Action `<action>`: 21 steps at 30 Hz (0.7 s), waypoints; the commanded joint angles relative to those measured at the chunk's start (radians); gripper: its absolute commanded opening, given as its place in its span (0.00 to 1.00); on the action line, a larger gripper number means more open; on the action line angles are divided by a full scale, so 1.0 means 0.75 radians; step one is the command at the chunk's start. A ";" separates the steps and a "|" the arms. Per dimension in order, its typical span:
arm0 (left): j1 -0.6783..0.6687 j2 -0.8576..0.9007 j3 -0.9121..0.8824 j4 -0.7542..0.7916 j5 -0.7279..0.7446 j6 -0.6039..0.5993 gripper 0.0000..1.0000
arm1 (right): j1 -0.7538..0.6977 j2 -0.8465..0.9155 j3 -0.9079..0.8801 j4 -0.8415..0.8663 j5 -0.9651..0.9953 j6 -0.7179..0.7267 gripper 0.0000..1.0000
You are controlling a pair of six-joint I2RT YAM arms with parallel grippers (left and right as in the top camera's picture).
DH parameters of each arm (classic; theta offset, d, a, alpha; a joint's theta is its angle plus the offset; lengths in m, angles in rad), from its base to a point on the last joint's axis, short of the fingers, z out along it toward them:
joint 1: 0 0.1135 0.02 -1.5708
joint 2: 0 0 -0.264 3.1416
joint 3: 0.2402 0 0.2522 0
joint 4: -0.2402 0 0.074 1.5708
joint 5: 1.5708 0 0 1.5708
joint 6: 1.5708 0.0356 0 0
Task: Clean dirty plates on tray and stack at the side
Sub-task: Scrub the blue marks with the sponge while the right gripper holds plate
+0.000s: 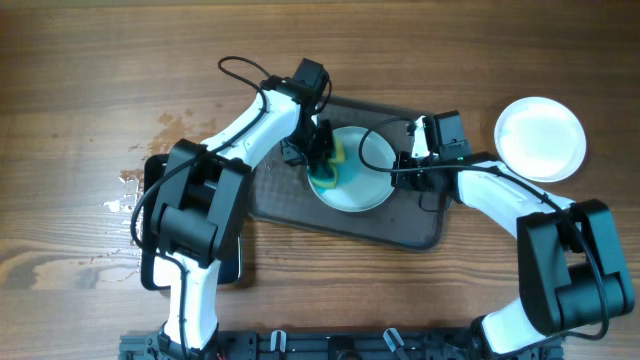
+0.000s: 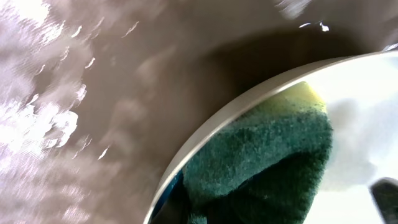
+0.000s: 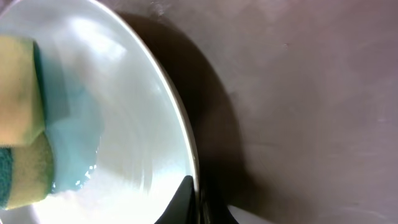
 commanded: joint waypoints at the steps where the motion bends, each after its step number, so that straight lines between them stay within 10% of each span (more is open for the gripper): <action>1: -0.024 0.112 -0.033 0.145 0.344 0.073 0.04 | -0.012 -0.011 0.011 -0.020 0.060 -0.002 0.04; 11: -0.218 0.219 -0.033 0.315 0.887 0.072 0.04 | -0.012 -0.011 0.011 -0.045 0.084 -0.003 0.05; 21: -0.052 0.219 -0.033 0.225 0.248 -0.205 0.04 | -0.012 -0.011 0.011 -0.060 0.115 -0.004 0.05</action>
